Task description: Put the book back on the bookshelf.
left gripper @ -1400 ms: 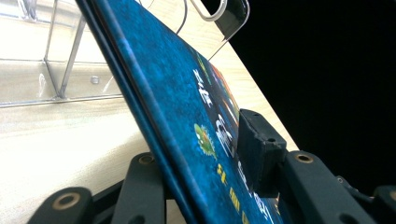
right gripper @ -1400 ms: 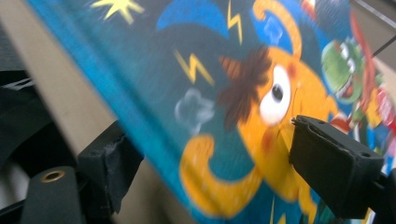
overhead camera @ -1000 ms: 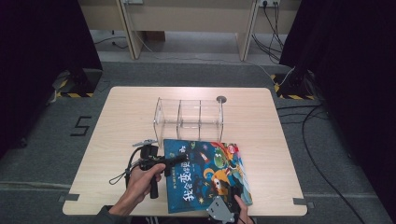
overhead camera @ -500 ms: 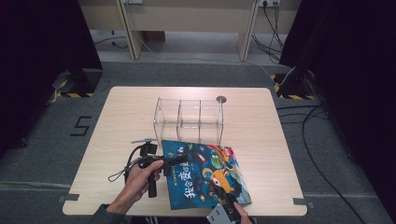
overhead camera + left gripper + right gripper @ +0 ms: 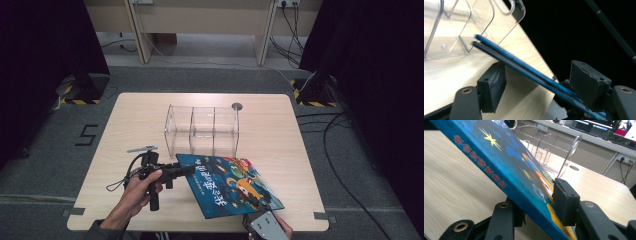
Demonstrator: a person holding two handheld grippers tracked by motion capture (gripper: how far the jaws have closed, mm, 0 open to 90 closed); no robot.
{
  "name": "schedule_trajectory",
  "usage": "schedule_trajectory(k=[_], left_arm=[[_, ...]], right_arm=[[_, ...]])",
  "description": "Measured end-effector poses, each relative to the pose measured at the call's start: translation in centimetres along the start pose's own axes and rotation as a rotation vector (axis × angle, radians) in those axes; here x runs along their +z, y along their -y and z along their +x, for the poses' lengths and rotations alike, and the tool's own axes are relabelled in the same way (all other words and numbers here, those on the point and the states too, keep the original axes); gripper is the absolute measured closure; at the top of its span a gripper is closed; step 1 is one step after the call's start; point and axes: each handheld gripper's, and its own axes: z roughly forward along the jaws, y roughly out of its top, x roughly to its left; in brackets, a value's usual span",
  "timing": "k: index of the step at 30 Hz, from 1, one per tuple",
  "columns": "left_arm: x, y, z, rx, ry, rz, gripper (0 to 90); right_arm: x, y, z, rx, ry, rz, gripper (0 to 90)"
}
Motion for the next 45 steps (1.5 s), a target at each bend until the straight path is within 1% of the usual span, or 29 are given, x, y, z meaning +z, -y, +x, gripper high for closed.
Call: schedule_trajectory(k=[2, 4, 6, 7, 11, 16, 18, 19, 22, 23, 24, 25, 26, 27, 29, 30, 31, 32, 33, 34, 35, 36, 37, 39, 40, 41, 42, 43, 45], left_arm=[[-0.8, -0.2, -0.2, 0.003, 0.012, -0.048, 28.0], [-1.1, -0.3, -0.3, 0.019, 0.012, -0.055, 27.4], [-1.6, -0.3, -0.4, 0.089, -0.01, -0.044, 26.2], [-1.8, -0.2, -0.4, 0.103, -0.017, -0.041, 26.1], [-2.2, -0.1, -0.5, 0.11, 0.003, -0.04, 25.7], [-2.5, 0.6, -0.6, 0.181, -0.03, -0.015, 25.7], [-2.1, 1.3, -0.1, 0.245, -0.068, 0.01, 27.9], [-2.1, 1.3, -0.1, 0.245, -0.068, 0.01, 28.2], [-1.3, 2.2, 0.7, 0.308, -0.127, 0.042, 27.9], [-1.0, 2.6, 1.1, 0.335, -0.154, 0.043, 27.2], [-0.6, 3.1, 1.8, 0.398, -0.22, 0.042, 26.6], [-0.6, 3.1, 1.8, 0.398, -0.22, 0.042, 26.0], [-0.2, 3.4, 2.3, 0.452, -0.272, 0.057, 26.0], [0.0, 3.7, 2.7, 0.475, -0.294, 0.075, 25.3], [0.4, 4.3, 3.4, 0.48, -0.307, 0.104, 24.3], [0.7, 4.9, 4.0, 0.516, -0.335, 0.125, 23.1], [0.7, 4.9, 4.0, 0.516, -0.335, 0.125, 21.8], [1.1, 5.5, 4.9, 0.559, -0.396, 0.172, 19.6], [1.4, 5.8, 5.4, 0.562, -0.418, 0.211, 18.9], [1.4, 5.8, 5.4, 0.562, -0.418, 0.211, 18.3], [1.6, 6.0, 5.8, 0.565, -0.432, 0.246, 18.0], [2.0, 6.1, 6.3, 0.585, -0.454, 0.276, 17.8], [2.0, 6.1, 6.3, 0.585, -0.454, 0.276, 17.4], [2.3, 6.1, 6.6, 0.586, -0.467, 0.308, 17.0], [2.5, 6.4, 6.8, 0.607, -0.499, 0.347, 17.0], [2.5, 6.4, 6.8, 0.607, -0.499, 0.347, 17.0], [2.7, 6.6, 7.0, 0.629, -0.525, 0.358, 17.0], [2.7, 6.6, 7.0, 0.613, -0.518, 0.358, 14.8], [2.8, 6.7, 7.0, 0.611, -0.509, 0.352, 14.1]], right_arm=[[-0.1, 0.0, -0.3, 0.028, -0.005, -0.007, 63.5], [-0.2, 0.0, -0.6, 0.051, -0.009, -0.011, 63.5], [-0.3, -0.1, -0.9, 0.06, -0.01, -0.012, 63.5], [-0.3, -0.1, -0.9, 0.065, -0.013, -0.012, 63.4], [-0.4, 0.0, -1.2, 0.082, -0.012, -0.014, 63.5], [-0.7, 0.0, -1.9, 0.134, -0.015, -0.022, 63.5], [-0.8, 0.1, -2.2, 0.157, -0.016, -0.028, 63.6], [-0.8, 0.1, -2.3, 0.157, -0.016, -0.025, 63.6], [-0.9, 0.1, -2.3, 0.161, -0.013, -0.023, 63.5], [-0.9, 0.1, -2.4, 0.163, -0.013, -0.024, 63.5], [-0.9, 0.1, -2.4, 0.168, -0.014, -0.025, 63.5], [-0.9, 0.1, -2.4, 0.168, -0.014, -0.025, 63.5], [-0.9, 0.1, -2.5, 0.172, -0.014, -0.027, 63.5], [-0.9, 0.1, -2.5, 0.176, -0.015, -0.027, 63.4], [-0.9, 0.2, -2.6, 0.186, -0.015, -0.031, 63.4], [-1.0, 0.2, -2.7, 0.196, -0.019, -0.032, 63.4], [-1.0, 0.2, -2.7, 0.196, -0.019, -0.032, 63.4], [-1.0, 0.2, -2.8, 0.191, -0.016, -0.034, 63.4], [-1.0, 0.2, -2.8, 0.191, -0.017, -0.034, 63.4], [-1.0, 0.2, -2.8, 0.193, -0.018, -0.034, 63.3], [-1.0, 0.2, -2.8, 0.197, -0.018, -0.035, 63.3], [-1.0, 0.2, -2.8, 0.203, -0.02, -0.036, 63.2], [-1.0, 0.2, -2.9, 0.204, -0.019, -0.038, 63.2], [-1.0, 0.3, -3.1, 0.223, -0.022, -0.041, 63.3], [-1.1, 0.3, -3.2, 0.233, -0.02, -0.041, 63.2], [-1.1, 0.3, -3.2, 0.233, -0.02, -0.041, 63.2], [-1.1, 0.3, -3.3, 0.241, -0.022, -0.046, 63.3], [-1.0, 0.3, -3.5, 0.255, -0.022, -0.052, 63.3], [-1.1, 0.4, -3.7, 0.268, -0.027, -0.051, 63.4]])
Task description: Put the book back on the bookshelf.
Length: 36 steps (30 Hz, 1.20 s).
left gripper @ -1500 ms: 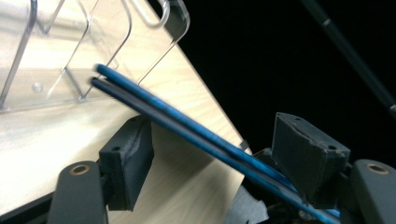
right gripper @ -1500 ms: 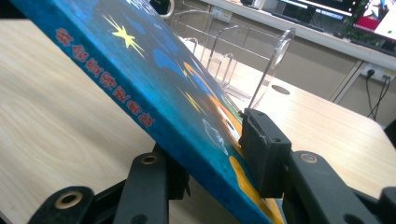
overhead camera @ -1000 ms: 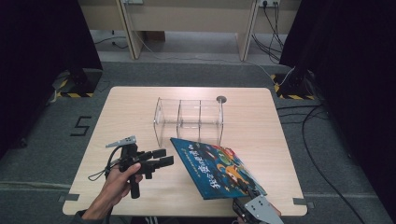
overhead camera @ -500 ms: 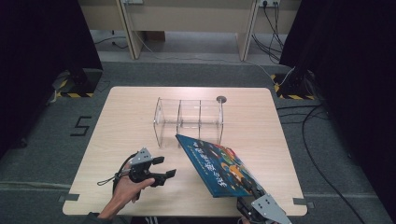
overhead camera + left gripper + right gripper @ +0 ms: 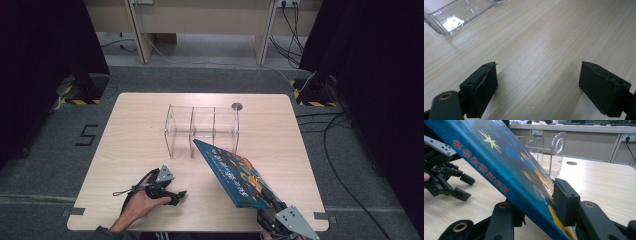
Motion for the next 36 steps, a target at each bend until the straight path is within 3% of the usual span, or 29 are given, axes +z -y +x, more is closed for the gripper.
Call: schedule_trajectory(k=[9, 15, 24, 36], left_arm=[[0.2, 0.1, -0.6, 0.014, 0.016, -0.022, 13.8], [0.3, 0.1, -0.8, 0.019, 0.022, -0.026, 13.3], [0.3, 0.2, -0.8, 0.025, 0.028, -0.035, 12.6], [0.3, 0.2, -0.9, 0.029, 0.031, -0.036, 11.9]], right_arm=[[0.0, -0.1, -0.3, 0.02, -0.004, -0.003, 63.2], [-0.2, -0.1, -1.3, 0.11, -0.009, -0.023, 63.5], [-0.3, 0.0, -2.3, 0.176, -0.007, -0.024, 64.1], [-0.2, 0.3, -3.2, 0.225, -0.007, -0.023, 64.2]])
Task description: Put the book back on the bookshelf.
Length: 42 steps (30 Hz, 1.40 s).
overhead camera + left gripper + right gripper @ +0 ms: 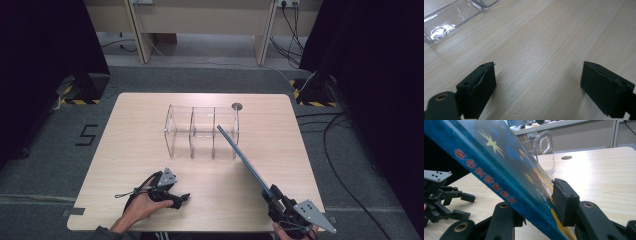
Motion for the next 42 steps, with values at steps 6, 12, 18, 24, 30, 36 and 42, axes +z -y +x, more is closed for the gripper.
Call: schedule_trajectory(k=[6, 12, 18, 24, 30, 36, 42], left_arm=[[0.0, 0.0, 0.0, 0.002, 0.003, 0.0, 11.8], [0.0, 0.0, 0.0, 0.002, 0.003, 0.0, 11.8], [0.0, 0.0, -0.1, 0.003, 0.005, 0.0, 11.8], [0.0, 0.0, -0.1, 0.003, 0.005, -0.001, 11.8], [0.0, 0.0, -0.1, 0.003, 0.005, -0.001, 11.3], [0.0, 0.0, -0.1, 0.004, 0.006, -0.001, 11.1], [0.1, 0.0, -0.1, 0.003, 0.005, -0.004, 10.9]], right_arm=[[0.0, 0.0, -0.1, 0.013, 0.001, 0.004, 64.1], [0.0, -0.1, -0.3, 0.037, -0.003, -0.003, 63.6], [-0.1, -0.1, -0.4, 0.058, -0.008, -0.002, 63.4], [-0.2, -0.3, -0.8, 0.083, -0.016, -0.009, 63.8], [-0.2, -0.5, -1.1, 0.111, -0.024, -0.018, 64.0], [-0.2, -0.8, -1.9, 0.148, -0.033, -0.03, 65.7], [-0.2, -1.4, -2.2, 0.093, -0.036, -0.034, 69.0]])
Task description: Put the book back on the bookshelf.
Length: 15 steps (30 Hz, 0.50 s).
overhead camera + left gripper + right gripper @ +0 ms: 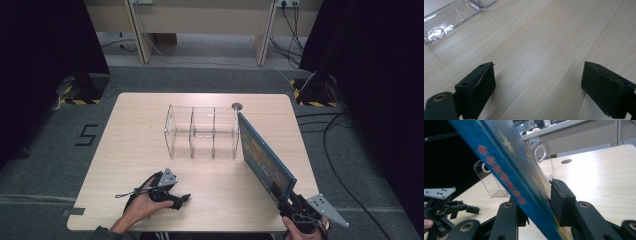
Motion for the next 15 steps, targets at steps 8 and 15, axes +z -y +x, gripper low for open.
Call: schedule_trajectory(k=[8, 15], left_arm=[[0.0, 0.0, 0.0, -0.001, -0.001, 0.001, 10.3], [0.1, 0.0, -0.1, -0.001, -0.001, -0.001, 9.9]], right_arm=[[0.3, -1.0, 0.0, -0.072, -0.007, -0.013, 71.9], [1.0, -1.9, 0.0, -0.138, -0.025, -0.024, 73.3]])
